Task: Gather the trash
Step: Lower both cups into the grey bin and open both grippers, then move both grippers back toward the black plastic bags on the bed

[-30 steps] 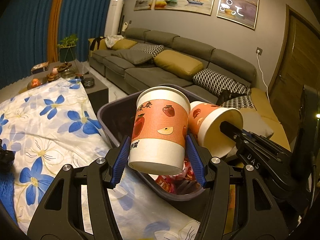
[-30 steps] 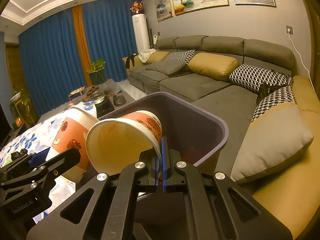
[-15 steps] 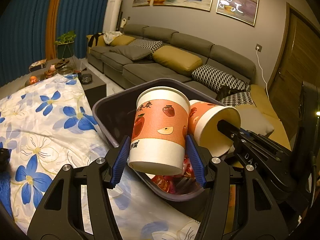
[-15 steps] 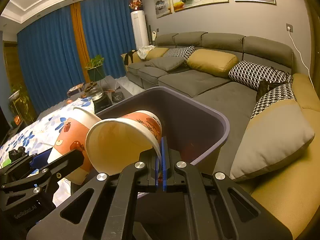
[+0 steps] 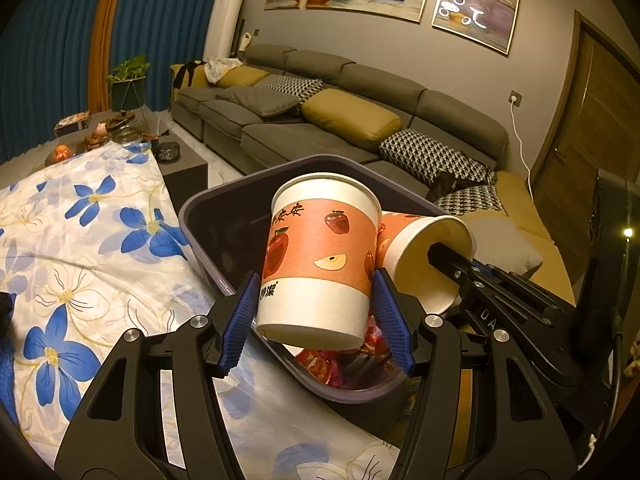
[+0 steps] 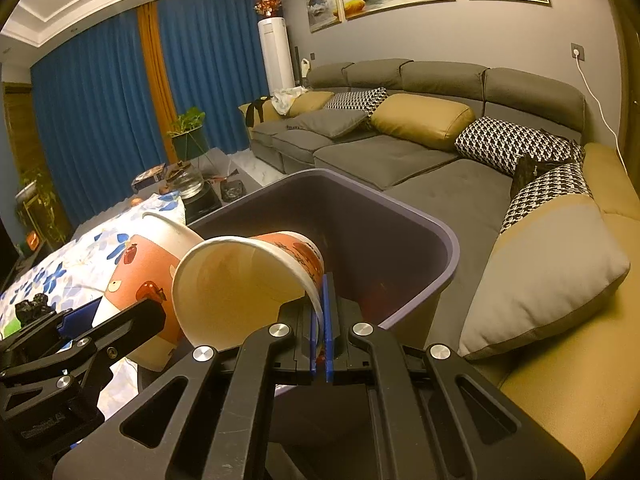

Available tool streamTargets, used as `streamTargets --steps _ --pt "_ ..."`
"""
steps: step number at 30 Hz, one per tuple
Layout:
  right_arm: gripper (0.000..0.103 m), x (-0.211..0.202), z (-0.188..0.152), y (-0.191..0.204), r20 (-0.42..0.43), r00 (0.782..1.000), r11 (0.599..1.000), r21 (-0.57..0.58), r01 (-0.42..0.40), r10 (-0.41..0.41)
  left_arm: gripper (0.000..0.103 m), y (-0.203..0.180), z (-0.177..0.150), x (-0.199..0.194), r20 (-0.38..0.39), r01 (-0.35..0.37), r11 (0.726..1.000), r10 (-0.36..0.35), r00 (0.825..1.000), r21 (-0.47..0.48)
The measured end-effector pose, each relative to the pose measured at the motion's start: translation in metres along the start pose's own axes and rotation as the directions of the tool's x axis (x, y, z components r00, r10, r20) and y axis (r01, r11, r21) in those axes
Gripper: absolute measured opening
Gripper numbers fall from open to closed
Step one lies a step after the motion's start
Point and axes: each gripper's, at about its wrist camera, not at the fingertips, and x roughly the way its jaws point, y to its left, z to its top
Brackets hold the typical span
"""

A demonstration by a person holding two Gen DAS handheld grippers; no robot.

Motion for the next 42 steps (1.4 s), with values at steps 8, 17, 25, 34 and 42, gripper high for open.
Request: streamTargets --steps 8,17,25,34,42 --pt "0.012 0.003 0.0 -0.001 -0.006 1.0 1.0 -0.002 -0.001 0.001 0.083 0.01 -0.001 -0.007 0.023 -0.019 0.999 0.02 1.0 -0.026" --pt "0.044 -0.01 0.0 0.0 0.028 0.999 1.0 0.007 -0.017 0.017 0.092 0.044 -0.015 -0.044 0.058 -0.106 0.989 0.112 0.992 -0.104" --pt "0.081 -0.05 -0.009 0.015 0.092 0.995 0.999 0.001 -0.041 0.041 0.097 0.066 -0.042 -0.103 0.108 -0.217 0.968 0.231 0.967 -0.128" --pt "0.088 -0.092 -0.036 0.058 0.122 0.981 0.988 -0.042 -0.147 0.152 0.097 0.101 -0.082 -0.182 0.126 -0.378 0.906 0.405 0.906 -0.192" --pt "0.088 -0.113 -0.062 0.127 0.075 0.955 0.953 -0.128 -0.276 0.287 0.097 0.159 -0.117 -0.256 0.117 -0.519 0.8 0.571 0.812 -0.302"
